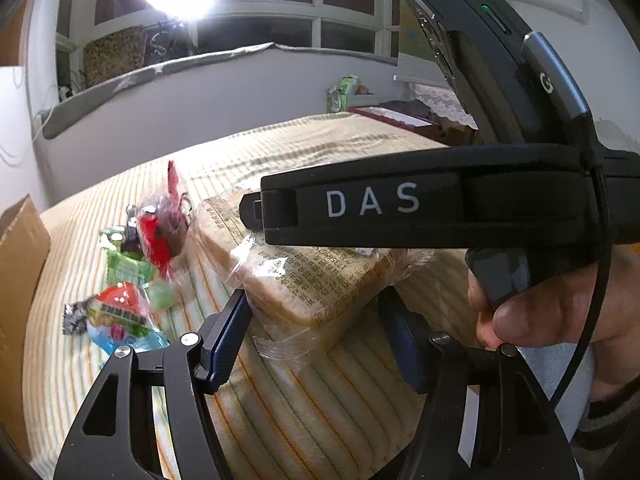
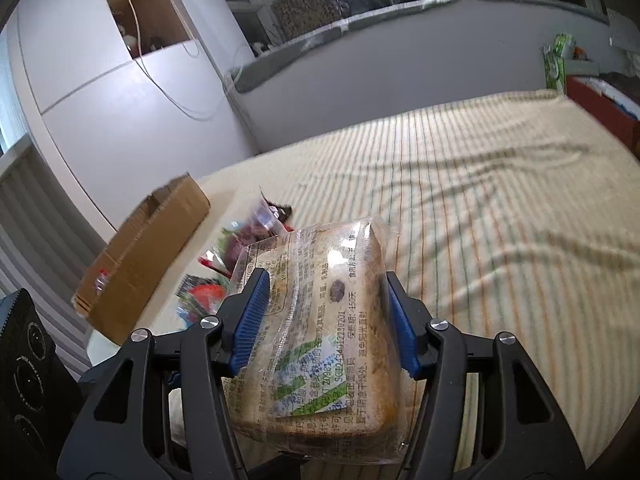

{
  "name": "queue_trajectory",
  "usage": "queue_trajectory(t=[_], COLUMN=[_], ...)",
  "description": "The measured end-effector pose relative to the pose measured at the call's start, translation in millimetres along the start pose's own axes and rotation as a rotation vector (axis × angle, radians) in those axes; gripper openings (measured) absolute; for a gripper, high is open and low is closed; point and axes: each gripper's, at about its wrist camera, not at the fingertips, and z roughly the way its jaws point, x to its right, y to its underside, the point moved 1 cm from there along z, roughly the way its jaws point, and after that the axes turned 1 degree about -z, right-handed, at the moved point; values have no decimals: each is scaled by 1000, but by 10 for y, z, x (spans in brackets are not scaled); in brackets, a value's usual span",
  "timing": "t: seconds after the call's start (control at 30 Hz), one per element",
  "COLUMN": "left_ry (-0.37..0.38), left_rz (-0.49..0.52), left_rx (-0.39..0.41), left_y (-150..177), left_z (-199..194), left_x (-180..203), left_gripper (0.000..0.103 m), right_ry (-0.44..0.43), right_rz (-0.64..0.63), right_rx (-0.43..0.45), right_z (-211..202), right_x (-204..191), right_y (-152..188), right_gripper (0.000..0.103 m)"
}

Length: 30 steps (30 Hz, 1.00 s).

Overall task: Organize snacks
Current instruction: 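Close the right tool on the bagged bread loaf and lift it, then carry the bread loaf with the right tool over the cardboard box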

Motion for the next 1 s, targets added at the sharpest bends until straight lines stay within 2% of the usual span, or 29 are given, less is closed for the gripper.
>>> queue_trajectory(t=[0.23, 0.5, 0.73, 1.0], left_ry=[-5, -7, -18, -31], left_rz=[60, 75, 66, 44], left_rx=[132, 242, 283, 277], left_y=[-235, -312, -256, -220], left_z=[-500, -1087, -1357, -1306], left_x=[108, 104, 24, -19], left_gripper=[65, 65, 65, 65], right_ry=[36, 61, 58, 34], right_rz=[-79, -151, -181, -187], right_rx=[111, 162, 170, 132], right_z=[-618, -1029, -1095, -849], right_x=[-439, -935, -1144, -1194], right_y=[-251, -315, -318, -333], right_gripper=[59, 59, 59, 59])
